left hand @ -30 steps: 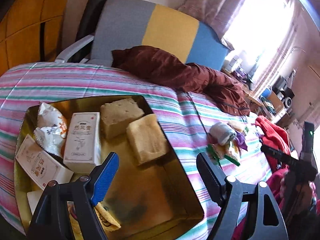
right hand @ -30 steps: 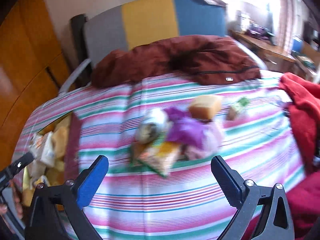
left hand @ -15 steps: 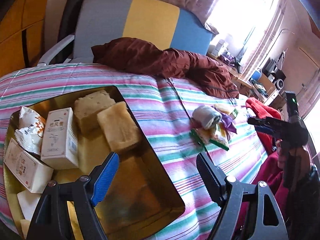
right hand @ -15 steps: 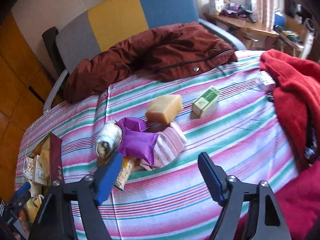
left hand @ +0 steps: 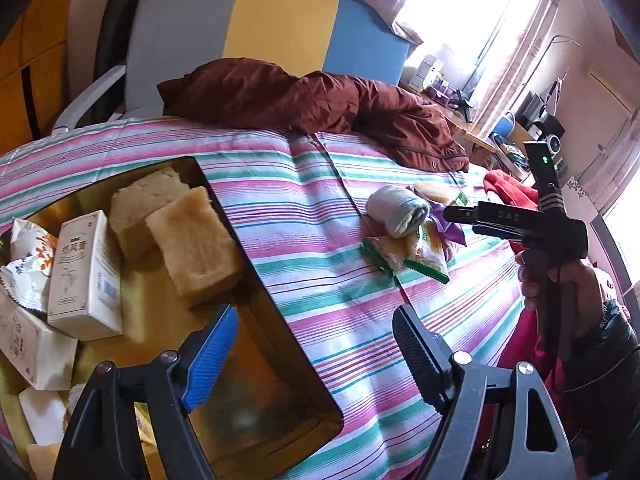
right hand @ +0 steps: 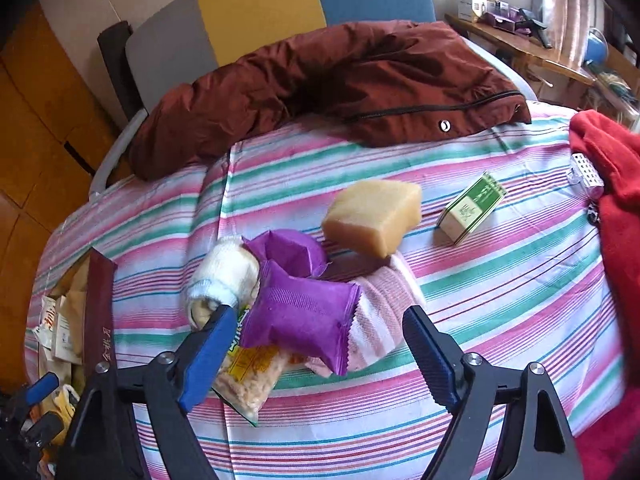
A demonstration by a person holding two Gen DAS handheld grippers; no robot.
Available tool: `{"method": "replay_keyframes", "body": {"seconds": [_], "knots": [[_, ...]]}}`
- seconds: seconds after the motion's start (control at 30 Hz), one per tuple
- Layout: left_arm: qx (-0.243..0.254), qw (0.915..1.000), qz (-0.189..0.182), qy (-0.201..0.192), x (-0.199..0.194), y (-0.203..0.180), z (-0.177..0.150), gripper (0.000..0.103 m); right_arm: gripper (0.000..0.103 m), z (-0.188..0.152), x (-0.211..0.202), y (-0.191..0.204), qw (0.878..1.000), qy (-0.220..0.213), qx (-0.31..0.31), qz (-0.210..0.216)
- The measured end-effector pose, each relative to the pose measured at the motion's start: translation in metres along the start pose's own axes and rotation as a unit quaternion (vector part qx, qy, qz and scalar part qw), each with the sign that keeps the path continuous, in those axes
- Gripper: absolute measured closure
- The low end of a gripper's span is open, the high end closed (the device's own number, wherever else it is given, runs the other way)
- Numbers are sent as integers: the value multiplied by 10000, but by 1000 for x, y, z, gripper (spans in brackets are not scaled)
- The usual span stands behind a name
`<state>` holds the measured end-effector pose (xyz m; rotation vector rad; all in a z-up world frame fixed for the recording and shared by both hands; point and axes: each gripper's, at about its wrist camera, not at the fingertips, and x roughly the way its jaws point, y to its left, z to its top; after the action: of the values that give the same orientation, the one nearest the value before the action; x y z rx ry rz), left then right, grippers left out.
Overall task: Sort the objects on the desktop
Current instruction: 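Grasp the purple snack packet with the right tool while the left tool grasps the white sock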
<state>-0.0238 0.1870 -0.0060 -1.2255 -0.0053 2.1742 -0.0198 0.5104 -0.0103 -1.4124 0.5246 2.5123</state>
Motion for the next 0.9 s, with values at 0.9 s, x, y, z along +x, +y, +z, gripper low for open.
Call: {"method": "replay_keyframes", "body": {"seconds": [0.9], "knots": [[-467,9946,-877,306,47,-21,59,22,50,-3,17,14,9990,213,-396,-83]]}}
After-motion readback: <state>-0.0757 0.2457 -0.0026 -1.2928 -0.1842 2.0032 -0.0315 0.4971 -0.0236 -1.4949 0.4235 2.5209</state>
